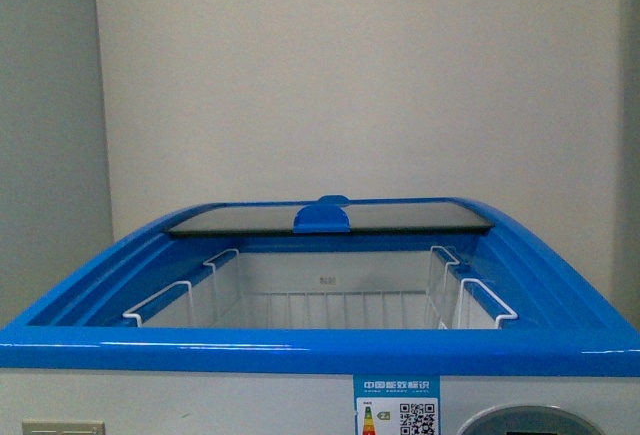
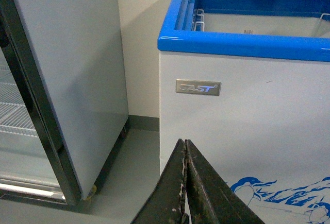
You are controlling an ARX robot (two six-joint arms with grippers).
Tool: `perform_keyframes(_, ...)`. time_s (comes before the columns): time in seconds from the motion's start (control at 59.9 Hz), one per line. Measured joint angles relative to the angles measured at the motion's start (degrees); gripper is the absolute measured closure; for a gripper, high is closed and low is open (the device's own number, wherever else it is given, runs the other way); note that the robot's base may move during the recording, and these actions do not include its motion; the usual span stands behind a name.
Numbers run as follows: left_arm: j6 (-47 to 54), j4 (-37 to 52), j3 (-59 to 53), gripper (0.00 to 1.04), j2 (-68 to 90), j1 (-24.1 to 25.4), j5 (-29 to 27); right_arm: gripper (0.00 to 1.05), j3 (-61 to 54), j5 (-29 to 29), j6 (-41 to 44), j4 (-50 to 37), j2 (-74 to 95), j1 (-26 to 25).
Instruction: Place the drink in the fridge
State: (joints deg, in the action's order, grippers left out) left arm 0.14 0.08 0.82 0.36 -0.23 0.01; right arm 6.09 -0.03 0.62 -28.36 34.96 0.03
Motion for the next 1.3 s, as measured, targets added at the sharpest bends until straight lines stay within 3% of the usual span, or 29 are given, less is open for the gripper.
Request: perform_keyframes(1.301,0.00,0.00,0.00,1.02,-0.02,0.00,0.00,1.02,-5.20,-0.02,-0.02,17.75,-24.35,0.00)
